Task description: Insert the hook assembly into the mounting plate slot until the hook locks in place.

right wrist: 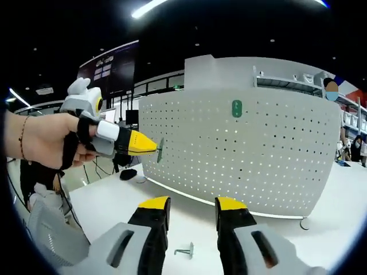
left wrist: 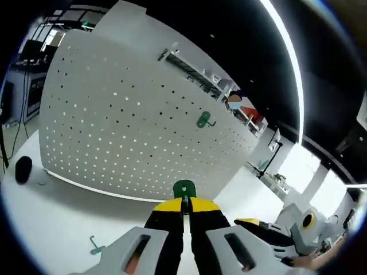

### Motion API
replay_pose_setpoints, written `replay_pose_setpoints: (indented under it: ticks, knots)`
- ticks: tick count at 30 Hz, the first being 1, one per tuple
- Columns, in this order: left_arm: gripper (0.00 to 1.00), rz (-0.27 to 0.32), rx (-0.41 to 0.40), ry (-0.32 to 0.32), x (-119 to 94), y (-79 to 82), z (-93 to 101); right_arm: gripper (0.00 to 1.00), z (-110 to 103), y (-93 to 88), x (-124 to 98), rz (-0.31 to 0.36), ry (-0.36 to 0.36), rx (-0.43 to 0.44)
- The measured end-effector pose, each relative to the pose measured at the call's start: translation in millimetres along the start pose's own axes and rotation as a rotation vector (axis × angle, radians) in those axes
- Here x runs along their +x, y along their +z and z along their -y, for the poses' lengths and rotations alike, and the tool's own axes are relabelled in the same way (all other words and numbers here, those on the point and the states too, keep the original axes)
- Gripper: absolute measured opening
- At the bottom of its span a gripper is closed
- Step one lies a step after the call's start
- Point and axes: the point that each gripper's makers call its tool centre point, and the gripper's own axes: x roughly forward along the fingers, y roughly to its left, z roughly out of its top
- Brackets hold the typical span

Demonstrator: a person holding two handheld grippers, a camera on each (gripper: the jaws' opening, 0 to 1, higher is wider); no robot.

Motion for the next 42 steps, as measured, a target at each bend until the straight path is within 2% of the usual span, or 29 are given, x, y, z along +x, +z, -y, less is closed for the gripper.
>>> replay_pose_setpoints:
  ticks: [2,5,6,9,11,15,16,21,23,25,29,32,36,40,42]
  knots:
    - [0.01,0.017,0.076,0.028,-1,6.8,-4.5,0.32,4,-5.7,-3,-0.012,-0.01,-0.01]
    - [0.01,0.04,0.124,0.049,-2,14.4,-5.0,0.36,10,-12.8,-9,-0.037,-0.036,-0.026]
    - [0.01,0.05,0.129,0.054,-3,16.5,-4.1,0.37,13,-14.0,-12,-0.039,-0.049,-0.033]
    - [0.01,0.141,0.144,0.105,-8,33.1,-10.1,0.4,20,-15.7,-18,-0.037,-0.077,-0.031]
    - [0.01,0.161,0.177,0.128,-10,37.7,-11.9,0.44,23,-19.8,-20,-0.047,-0.091,-0.024]
    - [0.01,0.19,0.182,0.15,-11,45.0,-14.8,0.48,30,-34.1,-26,-0.084,-0.117,0.001]
    - [0.01,0.193,0.186,0.156,-10,46.4,-15.5,0.5,34,-41.0,-28,-0.111,-0.136,0.002]
    - [0.01,0.217,0.238,0.194,-10,53.5,-16.0,0.55,35,-56.1,-36,-0.141,-0.138,0.005]
    - [0.01,0.273,0.259,0.239,-15,63.2,-16.9,0.56,36,-60.5,-39,-0.15,-0.143,-0.002]
    - [0.01,0.291,0.28,0.254,-16,67.3,-15.6,0.58,36,-67.4,-41,-0.169,-0.145,-0.011]
    - [0.01,0.294,0.285,0.261,-11,69.1,-14.8,0.59,34,-78.2,-43,-0.211,-0.143,0.007]
    - [0.01,0.303,0.273,0.271,-11,70.1,-15.4,0.64,33,-81.0,-41,-0.223,-0.147,-0.015]
    - [0.01,0.309,0.296,0.289,-12,68.2,-15.3,0.68,30,-83.8,-42,-0.239,-0.137,-0.035]
    - [0.01,0.315,0.292,0.301,-11,68.0,-19.3,0.71,27,-81.5,-42,-0.241,-0.124,-0.096]
    - [0.01,0.315,0.291,0.304,-9,68.0,-20.0,0.72,23,-86.4,-42,-0.269,-0.097,-0.15]
